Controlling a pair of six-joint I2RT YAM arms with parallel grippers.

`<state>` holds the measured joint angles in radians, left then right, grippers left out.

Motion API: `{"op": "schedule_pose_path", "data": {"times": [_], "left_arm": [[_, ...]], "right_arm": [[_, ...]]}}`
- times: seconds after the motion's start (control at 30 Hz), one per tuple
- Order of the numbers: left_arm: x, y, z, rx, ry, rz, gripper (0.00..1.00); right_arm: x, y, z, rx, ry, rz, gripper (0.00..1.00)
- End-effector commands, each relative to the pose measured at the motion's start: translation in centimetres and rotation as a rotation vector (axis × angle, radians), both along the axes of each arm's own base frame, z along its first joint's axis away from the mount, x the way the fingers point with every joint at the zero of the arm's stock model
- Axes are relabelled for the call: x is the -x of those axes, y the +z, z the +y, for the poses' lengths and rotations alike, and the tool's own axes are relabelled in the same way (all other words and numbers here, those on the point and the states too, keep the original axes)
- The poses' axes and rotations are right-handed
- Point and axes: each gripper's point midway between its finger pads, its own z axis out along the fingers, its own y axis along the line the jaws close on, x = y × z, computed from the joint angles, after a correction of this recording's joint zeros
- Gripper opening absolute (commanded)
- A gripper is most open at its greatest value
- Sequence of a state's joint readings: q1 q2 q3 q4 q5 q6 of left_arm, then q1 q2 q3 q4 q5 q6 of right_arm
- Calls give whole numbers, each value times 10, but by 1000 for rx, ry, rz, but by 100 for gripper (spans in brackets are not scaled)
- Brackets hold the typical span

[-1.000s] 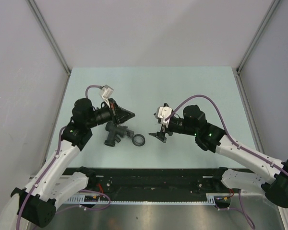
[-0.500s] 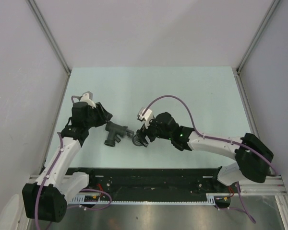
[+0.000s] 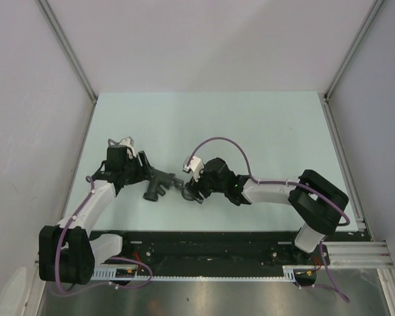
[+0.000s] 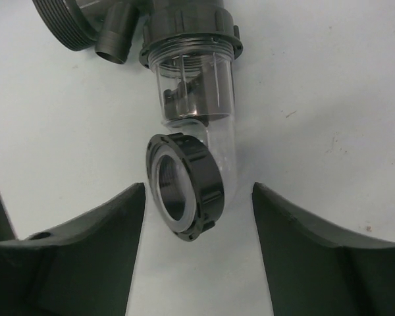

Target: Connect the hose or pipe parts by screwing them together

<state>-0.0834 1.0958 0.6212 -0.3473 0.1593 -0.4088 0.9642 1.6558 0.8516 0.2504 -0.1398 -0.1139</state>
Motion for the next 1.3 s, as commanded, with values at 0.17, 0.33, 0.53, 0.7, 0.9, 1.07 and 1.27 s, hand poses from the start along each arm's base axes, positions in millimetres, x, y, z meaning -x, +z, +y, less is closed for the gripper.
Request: {"op": "schedule_pose_path", "data": {"times": [0.17,0.33,0.53,0.7,0.9,1.07,1.27], "left_arm": [[-32,6,7,-59,-100,-35,68],[-37,2,-2,16,-156,-24,68],[-28,-11,-23,135,-219,40,55],[-15,-17,-34,220,-220,87,26],[-7,-27,-40,280,-188,152,0],[-7,-42,-39,293,-136,225,1],[-9,-53,-39,298,-121,268,0]], "right_arm": [[-26,-5,11,-44,1,-80,41],[-34,-9,10,-61,0,-79,35],[-40,-11,9,-63,-6,-90,27],[-40,-11,7,-32,4,-129,16],[-23,-9,7,11,74,-321,3],[-18,-11,-4,52,39,-515,0],[-6,-6,-10,111,-4,-788,0]]}}
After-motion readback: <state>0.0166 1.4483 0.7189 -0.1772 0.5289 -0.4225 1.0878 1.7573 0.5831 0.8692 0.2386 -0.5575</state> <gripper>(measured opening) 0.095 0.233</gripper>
